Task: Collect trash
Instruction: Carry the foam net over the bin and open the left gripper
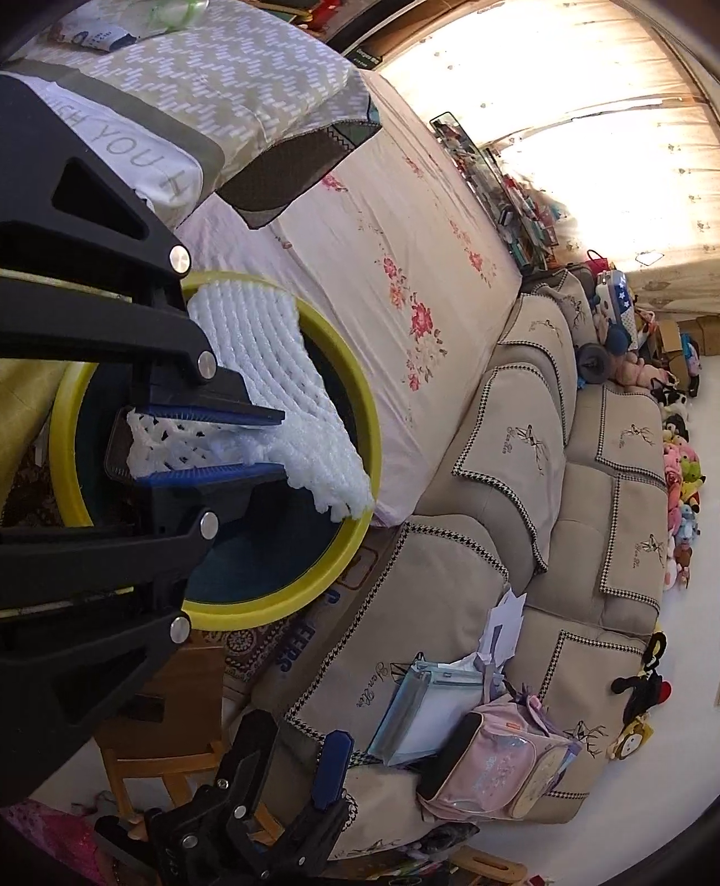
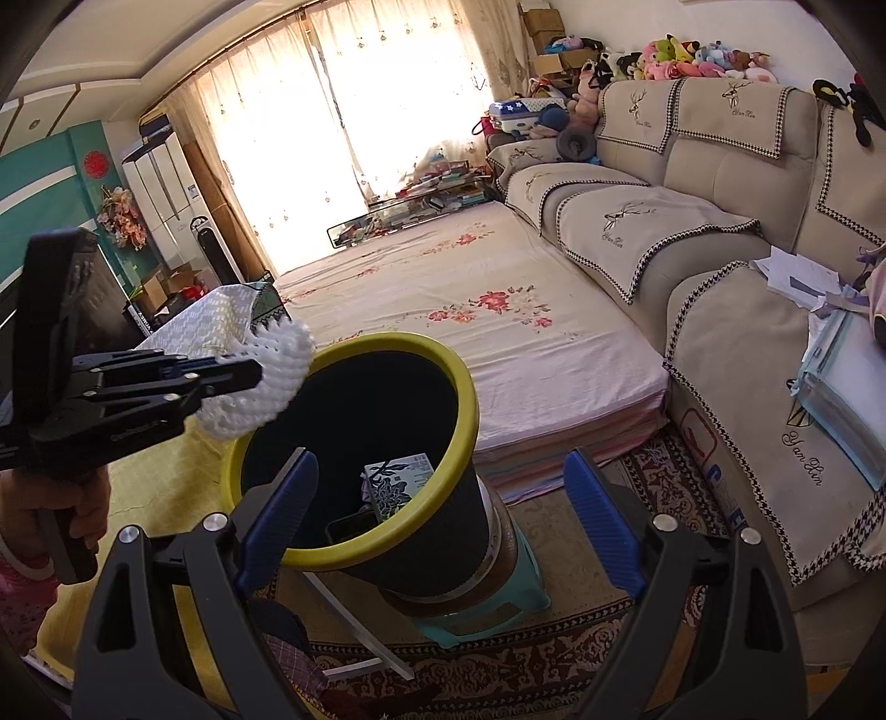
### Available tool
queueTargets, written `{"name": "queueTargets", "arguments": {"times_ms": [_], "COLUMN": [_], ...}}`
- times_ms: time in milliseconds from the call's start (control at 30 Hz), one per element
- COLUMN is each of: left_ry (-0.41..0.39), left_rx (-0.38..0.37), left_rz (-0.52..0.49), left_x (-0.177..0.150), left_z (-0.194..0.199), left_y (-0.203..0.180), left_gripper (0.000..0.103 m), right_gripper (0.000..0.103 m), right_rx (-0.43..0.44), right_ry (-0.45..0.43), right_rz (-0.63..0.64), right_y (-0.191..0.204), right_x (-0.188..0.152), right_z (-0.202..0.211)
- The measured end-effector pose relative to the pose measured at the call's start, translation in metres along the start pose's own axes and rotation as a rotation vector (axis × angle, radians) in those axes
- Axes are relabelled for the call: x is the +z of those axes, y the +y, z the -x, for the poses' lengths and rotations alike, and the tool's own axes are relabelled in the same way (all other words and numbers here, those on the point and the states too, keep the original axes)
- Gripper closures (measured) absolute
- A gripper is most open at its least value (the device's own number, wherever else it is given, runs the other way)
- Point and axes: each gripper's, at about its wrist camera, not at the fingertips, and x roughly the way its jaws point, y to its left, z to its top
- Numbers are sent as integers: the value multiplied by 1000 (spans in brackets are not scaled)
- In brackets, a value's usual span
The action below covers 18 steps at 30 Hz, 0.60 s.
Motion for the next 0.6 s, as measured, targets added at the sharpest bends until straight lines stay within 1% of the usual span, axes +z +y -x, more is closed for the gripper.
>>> {"name": "queueTargets", "arguments": {"times_ms": [33, 67, 133, 233, 300, 400, 433, 533, 600], "left_ry": [10, 17, 15, -5, -38, -93, -110, -171, -208], "left_rx": [-2, 4, 20, 23, 20, 22, 29, 68, 111], "left_rz": [8, 17, 26, 36, 54, 100, 116, 173, 218], "left_x": [-1, -1, -5, -12, -17, -32, -36, -61, -81], "left_z": [-5, -8, -8, 7, 24, 59, 71, 110, 138], "left_y": [1, 3, 6, 12, 17, 30, 33, 52, 69], "left_gripper": [71, 51, 34, 34, 34, 28, 26, 25, 24], "right_gripper": [17, 17, 17, 17, 16, 15, 15, 15, 15], "right_rx": [-1, 0, -2, -1, -2, 7, 9, 30, 49], "right_ry": [1, 1, 1, 3, 8, 15, 17, 24, 29], "right_rz": [0, 0, 0, 0, 2, 10, 14, 35, 55], "right_y": [1, 1, 1, 2, 5, 11, 14, 28, 41], "right_x": [1, 1, 1, 1, 1, 1, 1, 2, 3], "right_z": [0, 0, 0, 0, -2, -3, -3, -6, -9]}}
